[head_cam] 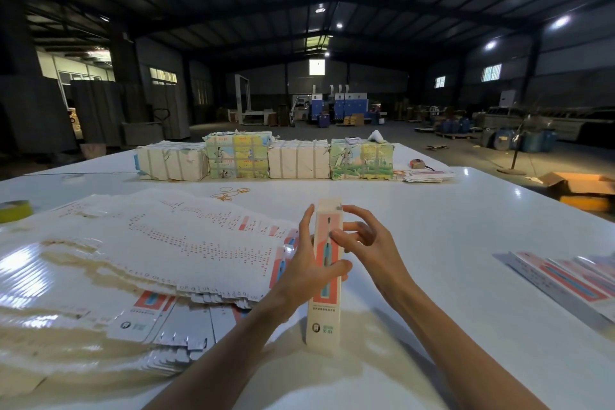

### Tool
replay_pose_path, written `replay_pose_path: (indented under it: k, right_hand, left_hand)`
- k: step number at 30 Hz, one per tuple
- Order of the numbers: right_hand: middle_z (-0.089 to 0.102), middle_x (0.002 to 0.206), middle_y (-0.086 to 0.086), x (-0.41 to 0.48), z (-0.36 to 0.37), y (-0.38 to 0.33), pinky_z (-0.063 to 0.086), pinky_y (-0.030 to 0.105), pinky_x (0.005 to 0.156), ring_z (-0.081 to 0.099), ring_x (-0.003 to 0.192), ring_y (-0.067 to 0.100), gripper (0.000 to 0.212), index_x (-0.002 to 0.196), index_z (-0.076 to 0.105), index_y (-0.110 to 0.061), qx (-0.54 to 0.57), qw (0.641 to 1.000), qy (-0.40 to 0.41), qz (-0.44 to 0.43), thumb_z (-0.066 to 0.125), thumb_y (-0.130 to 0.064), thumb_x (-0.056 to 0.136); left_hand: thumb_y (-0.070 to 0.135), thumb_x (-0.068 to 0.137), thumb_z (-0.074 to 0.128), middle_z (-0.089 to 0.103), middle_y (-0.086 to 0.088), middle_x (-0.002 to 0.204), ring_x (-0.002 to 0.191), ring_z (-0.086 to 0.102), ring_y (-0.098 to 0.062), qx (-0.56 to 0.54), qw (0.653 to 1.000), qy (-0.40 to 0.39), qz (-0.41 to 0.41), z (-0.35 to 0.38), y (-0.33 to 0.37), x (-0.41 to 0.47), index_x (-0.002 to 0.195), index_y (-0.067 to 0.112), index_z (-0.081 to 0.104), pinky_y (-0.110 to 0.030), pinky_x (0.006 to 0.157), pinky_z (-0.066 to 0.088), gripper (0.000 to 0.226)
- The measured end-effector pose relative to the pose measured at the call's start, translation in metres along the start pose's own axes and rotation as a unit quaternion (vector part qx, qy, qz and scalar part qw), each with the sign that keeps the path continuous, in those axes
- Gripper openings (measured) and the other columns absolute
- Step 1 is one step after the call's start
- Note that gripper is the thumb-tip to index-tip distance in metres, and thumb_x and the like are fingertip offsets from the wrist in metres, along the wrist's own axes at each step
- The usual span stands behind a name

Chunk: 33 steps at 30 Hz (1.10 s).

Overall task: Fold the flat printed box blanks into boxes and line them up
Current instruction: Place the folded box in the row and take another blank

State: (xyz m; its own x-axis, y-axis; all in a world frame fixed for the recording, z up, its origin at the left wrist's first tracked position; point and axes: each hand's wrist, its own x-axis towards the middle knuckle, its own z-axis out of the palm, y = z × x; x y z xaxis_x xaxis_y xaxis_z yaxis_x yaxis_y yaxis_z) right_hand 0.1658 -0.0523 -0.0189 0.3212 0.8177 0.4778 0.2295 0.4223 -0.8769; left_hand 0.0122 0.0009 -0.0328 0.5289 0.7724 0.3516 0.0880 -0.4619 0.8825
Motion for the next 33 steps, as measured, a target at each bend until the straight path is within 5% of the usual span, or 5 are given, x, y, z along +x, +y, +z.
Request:
replay_pose_path:
  k: [7,13,19,26,33]
  right_hand:
    - [0.077,0.106,-0.004,0.000,-0.006,-0.002,0.061,0.023,0.077,0.076,0.097,0.019,0.036,0.126,0.065,-0.040,-0.018,1.000,-0.025,0.000,0.080,-0.042,0.093]
    - [0.077,0.104,-0.004,0.003,-0.008,0.005,0.065,0.042,0.086,0.076,0.095,0.025,0.029,0.115,0.066,-0.025,-0.077,0.996,-0.053,0.013,0.077,-0.042,0.095]
    - [0.079,0.101,-0.004,0.000,-0.003,0.004,0.059,0.023,0.079,0.074,0.092,0.015,0.026,0.119,0.062,-0.026,-0.043,0.999,-0.024,0.021,0.064,-0.046,0.103]
    - [0.079,0.096,0.004,0.001,-0.011,-0.001,0.062,0.033,0.078,0.073,0.085,0.030,0.018,0.121,0.068,-0.016,-0.024,0.999,0.026,-0.003,0.055,-0.022,0.110]
    - [0.080,0.106,-0.003,0.001,-0.011,-0.005,0.065,0.033,0.083,0.078,0.099,0.024,0.025,0.116,0.073,-0.014,-0.036,0.999,-0.023,-0.032,0.049,-0.019,0.113]
  left_hand:
    - [0.033,0.074,0.087,0.057,0.016,0.135,0.110,0.069,-0.021,0.014,1.000,-0.005,-0.014,-0.001,-0.003,0.001,0.145,0.069,0.015,-0.039,0.088,0.063,0.107]
    - [0.028,0.069,0.092,0.065,0.009,0.124,0.105,0.074,-0.021,-0.002,0.999,-0.025,-0.029,-0.008,-0.007,0.003,0.142,0.064,0.024,-0.039,0.083,0.066,0.107]
    - [0.024,0.068,0.090,0.064,0.010,0.117,0.098,0.075,-0.020,0.003,0.999,-0.021,-0.046,-0.007,-0.010,0.003,0.139,0.066,0.024,-0.036,0.074,0.067,0.106]
    - [0.034,0.070,0.087,0.059,0.033,0.102,0.095,0.073,-0.012,0.062,0.997,-0.037,-0.031,0.004,-0.006,-0.004,0.121,0.079,0.020,-0.015,0.060,0.058,0.096]
    - [0.031,0.078,0.084,0.069,0.011,0.099,0.077,0.079,-0.019,0.013,0.999,-0.017,-0.034,0.002,-0.008,-0.002,0.118,0.075,0.029,-0.025,0.061,0.061,0.082]
